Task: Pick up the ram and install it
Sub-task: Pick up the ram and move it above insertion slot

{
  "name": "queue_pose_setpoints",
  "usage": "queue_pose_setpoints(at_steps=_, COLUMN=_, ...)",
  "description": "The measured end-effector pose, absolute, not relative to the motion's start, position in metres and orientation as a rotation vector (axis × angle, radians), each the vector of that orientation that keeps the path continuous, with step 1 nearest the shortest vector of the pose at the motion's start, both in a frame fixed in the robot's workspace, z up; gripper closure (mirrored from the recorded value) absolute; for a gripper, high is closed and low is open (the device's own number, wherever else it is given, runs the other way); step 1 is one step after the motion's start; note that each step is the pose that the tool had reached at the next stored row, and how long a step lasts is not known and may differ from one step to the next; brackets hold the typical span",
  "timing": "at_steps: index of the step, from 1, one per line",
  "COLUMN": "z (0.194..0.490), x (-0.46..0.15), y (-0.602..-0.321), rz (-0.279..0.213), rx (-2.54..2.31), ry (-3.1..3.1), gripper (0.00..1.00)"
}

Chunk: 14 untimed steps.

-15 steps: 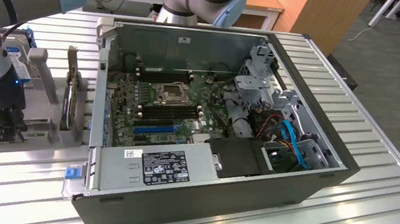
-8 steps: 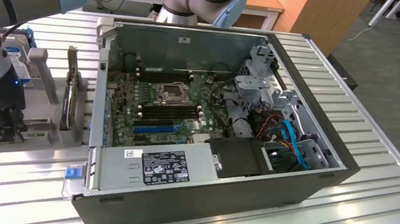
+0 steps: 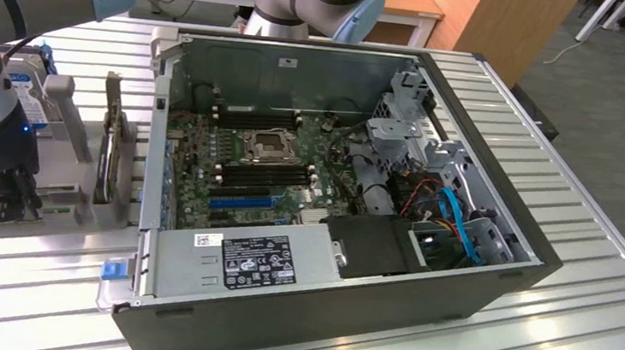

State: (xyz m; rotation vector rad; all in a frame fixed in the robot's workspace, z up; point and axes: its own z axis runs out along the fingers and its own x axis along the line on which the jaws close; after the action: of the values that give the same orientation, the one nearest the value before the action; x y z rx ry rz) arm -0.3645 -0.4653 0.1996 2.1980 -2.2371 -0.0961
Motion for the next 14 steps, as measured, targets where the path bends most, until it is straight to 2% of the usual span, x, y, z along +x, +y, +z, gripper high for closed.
queue_pose_setpoints(at_steps=14, z=0.1996, x=-0.3645, y=-0.4653, rz=-0.096, rx=2.212, ry=-2.222, gripper=0.77)
